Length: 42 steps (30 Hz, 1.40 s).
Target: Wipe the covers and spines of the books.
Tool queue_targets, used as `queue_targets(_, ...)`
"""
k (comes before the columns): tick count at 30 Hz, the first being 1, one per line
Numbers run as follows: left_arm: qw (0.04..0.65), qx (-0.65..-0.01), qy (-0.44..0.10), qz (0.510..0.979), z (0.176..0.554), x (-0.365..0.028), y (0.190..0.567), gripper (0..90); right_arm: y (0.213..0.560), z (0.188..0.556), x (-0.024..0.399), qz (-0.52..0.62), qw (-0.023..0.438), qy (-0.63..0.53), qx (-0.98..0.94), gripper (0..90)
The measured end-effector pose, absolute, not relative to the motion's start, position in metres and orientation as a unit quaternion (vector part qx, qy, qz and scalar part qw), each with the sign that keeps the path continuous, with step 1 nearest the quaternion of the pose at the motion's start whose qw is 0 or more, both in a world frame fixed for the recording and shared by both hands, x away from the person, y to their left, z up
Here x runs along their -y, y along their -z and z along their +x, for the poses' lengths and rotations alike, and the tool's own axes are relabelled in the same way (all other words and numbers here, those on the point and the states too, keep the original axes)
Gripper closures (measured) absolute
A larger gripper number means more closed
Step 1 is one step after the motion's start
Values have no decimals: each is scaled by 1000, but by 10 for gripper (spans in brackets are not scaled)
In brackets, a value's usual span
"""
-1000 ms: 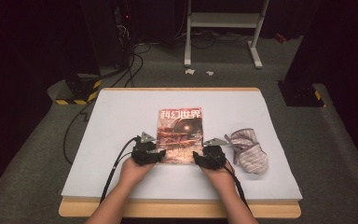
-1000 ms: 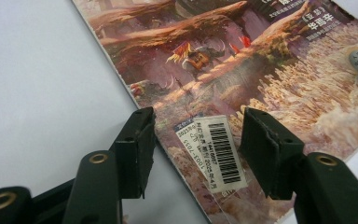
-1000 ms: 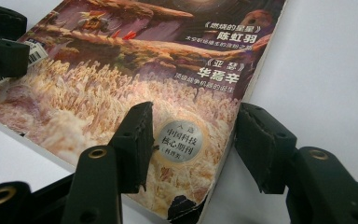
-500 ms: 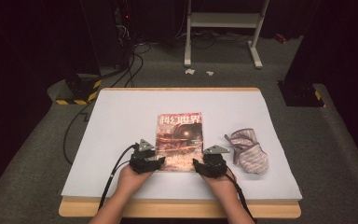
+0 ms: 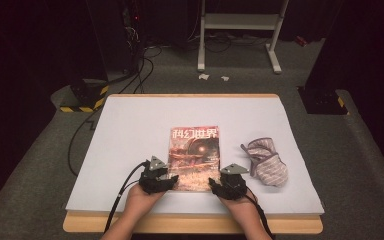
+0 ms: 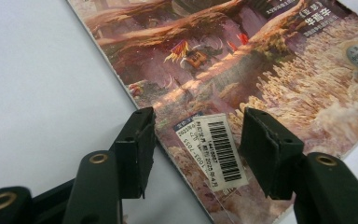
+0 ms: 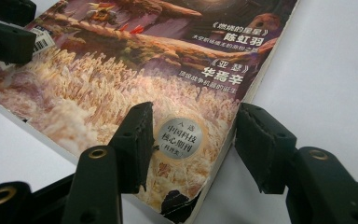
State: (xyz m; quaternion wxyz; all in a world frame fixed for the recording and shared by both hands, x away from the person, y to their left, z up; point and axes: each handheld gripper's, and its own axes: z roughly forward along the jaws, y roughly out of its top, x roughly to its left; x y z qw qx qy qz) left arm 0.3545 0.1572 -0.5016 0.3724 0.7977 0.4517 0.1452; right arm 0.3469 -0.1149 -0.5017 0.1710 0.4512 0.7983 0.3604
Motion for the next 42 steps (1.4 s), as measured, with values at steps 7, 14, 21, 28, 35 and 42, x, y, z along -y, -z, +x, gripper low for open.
queue_targets(7, 375, -449, -145, 798, 347, -155, 502, 451, 502, 336, 118, 448, 177, -361, -799, 468)
queue_targets(14, 373, -447, -143, 800, 342, -154, 502, 451, 503, 333, 121, 448, 171, -366, -798, 467)
queue_targets(21, 377, -441, -142, 802, 337, -152, 502, 451, 503, 333, 126, 450, 160, -368, -797, 460)
queue_targets(28, 385, -431, -149, 802, 337, -154, 504, 455, 503, 334, 126, 452, 160, -367, -797, 456)
queue_targets(35, 402, -431, -168, 790, 336, -173, 499, 402, 502, 331, 120, 432, 163, -370, -806, 451)
queue_targets(42, 412, -451, -186, 769, 336, -204, 491, 373, 491, 333, 123, 416, 193, -384, -801, 436)
